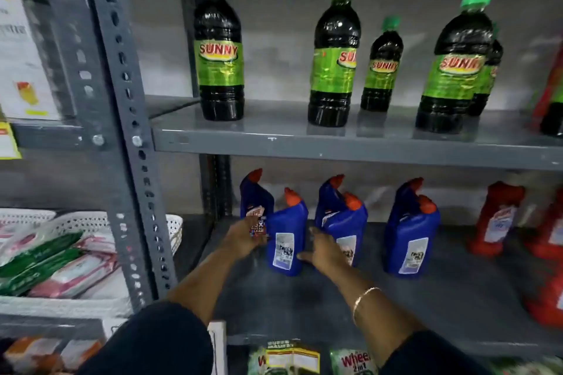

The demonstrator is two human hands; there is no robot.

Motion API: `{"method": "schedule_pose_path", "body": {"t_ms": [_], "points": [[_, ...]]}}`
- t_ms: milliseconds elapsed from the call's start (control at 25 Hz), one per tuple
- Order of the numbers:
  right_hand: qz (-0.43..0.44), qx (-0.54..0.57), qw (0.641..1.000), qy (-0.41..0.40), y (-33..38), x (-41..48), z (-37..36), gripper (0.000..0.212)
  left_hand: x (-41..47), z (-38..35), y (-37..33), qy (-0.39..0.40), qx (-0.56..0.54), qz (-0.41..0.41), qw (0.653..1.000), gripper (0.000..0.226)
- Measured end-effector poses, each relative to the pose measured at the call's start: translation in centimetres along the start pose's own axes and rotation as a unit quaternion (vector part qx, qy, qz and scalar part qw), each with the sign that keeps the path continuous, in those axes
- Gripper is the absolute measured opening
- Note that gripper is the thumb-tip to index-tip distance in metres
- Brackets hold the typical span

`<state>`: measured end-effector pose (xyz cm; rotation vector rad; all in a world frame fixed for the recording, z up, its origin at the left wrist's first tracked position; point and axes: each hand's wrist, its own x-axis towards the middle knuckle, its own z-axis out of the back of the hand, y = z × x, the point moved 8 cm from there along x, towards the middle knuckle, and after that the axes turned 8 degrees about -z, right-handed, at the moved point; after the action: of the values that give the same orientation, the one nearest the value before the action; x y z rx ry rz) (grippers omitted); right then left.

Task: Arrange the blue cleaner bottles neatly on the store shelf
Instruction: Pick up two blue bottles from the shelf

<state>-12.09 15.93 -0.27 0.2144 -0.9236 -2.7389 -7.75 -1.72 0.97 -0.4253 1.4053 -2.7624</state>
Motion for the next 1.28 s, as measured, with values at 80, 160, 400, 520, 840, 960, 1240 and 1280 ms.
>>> {"method": "schedule_pose_path", "body": {"t_ms": [80,160,400,520,840,960,1240,1280], "points": [[-0.017,0.074,0.997,0.000,0.3,1.4,-1.6,0.061,1.7,-0.1,0.2,0.025,-0.057,-0.006,0.998,0.050],[-0.030,0.110,0.993,-0.023,0.4,2.1,-2.2,0.061,3.4,-0.6,0.1,0.055,-0.024,-0.025,0.998,0.061],[-0.034,0.190,0.981,-0.019,0.0,4.2,-2.8,0.046,5.0,-1.5,-0.8,0.095,0.001,-0.049,0.994,0.062],[-0.019,0.226,0.973,0.038,1.3,4.0,-2.2,0.043,5.0,-0.7,-1.6,0.110,0.010,-0.047,0.993,0.043],[-0.076,0.236,0.967,0.063,5.9,0.9,-5.9,0.083,3.0,3.8,-3.4,-0.159,0.087,0.140,0.973,0.051],[-0.081,0.182,0.979,-0.041,6.8,0.5,-6.2,0.098,2.1,3.8,-4.0,-0.200,0.054,0.191,0.960,0.055],[-0.033,0.322,0.946,-0.023,5.9,1.6,-4.0,0.040,2.0,3.9,-2.5,-0.029,-0.196,0.117,0.973,0.051],[-0.027,0.341,0.940,-0.005,5.7,1.9,-4.1,0.042,1.9,3.9,-1.8,0.004,-0.199,0.117,0.973,0.059]]}}
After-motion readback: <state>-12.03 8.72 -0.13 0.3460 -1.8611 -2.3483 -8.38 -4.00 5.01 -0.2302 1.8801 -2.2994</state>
